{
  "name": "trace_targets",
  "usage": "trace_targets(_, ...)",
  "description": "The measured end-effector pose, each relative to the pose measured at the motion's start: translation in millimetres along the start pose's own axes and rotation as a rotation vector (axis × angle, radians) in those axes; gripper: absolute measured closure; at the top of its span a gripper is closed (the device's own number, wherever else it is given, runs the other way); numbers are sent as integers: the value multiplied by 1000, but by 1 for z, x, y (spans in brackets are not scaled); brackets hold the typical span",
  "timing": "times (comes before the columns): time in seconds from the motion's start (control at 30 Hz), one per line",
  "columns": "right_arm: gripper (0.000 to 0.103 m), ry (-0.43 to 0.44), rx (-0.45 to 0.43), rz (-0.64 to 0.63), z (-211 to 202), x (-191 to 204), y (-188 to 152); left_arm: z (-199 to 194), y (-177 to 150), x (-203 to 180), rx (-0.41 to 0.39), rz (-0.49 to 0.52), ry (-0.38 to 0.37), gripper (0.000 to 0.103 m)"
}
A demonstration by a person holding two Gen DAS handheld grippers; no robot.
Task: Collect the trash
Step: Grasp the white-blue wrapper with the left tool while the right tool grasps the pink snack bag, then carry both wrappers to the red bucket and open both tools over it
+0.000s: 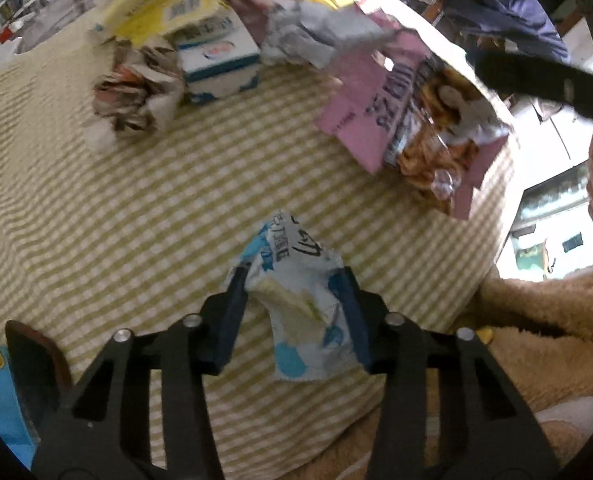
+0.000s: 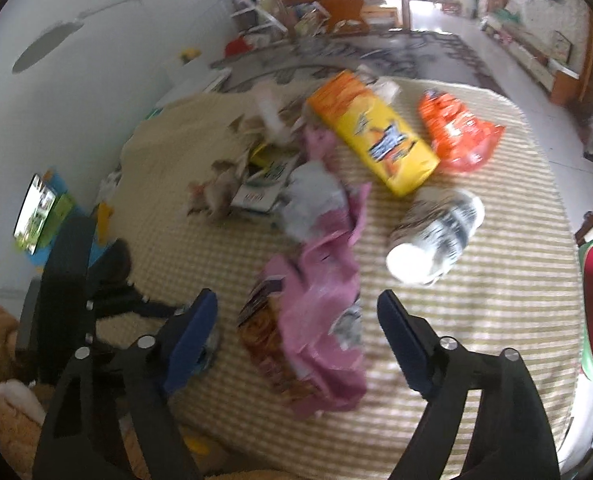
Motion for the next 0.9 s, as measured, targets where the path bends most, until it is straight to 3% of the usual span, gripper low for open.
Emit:
trace_targets(0.07, 38, -7, 26, 10, 8, -1, -6, -8, 6, 8, -27, -31, 7, 68)
trace_targets(0.13, 63, -9, 59, 46, 17, -6, -13, -18, 15, 19, -66, -78, 14, 69)
trace_targets(0.2, 82, 27, 79, 99, 22, -8, -16, -28, 28, 29, -115, -113, 23, 70)
trace_targets(0.3, 95, 51, 55, 94, 18, -8, -9, -51, 53, 38, -216, -149, 26, 70)
trace_targets(0.6, 97, 113, -130, 89, -24, -5, 48, -105, 129, 37, -454, -180, 20, 70)
trace_targets(0.9, 97, 64, -377, 219, -74, -41, 110, -114, 199, 17, -577, -206, -23, 70)
Point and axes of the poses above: each gripper's, at about its wrist camera, not at the fingertips, and z roughly the way its jaws point, x to its left, y to its top, the point moved 10 cm from there along z, roughly the way its jaws point, and after that the axes turned 9 degrees about -x, right-handed, at the moved point
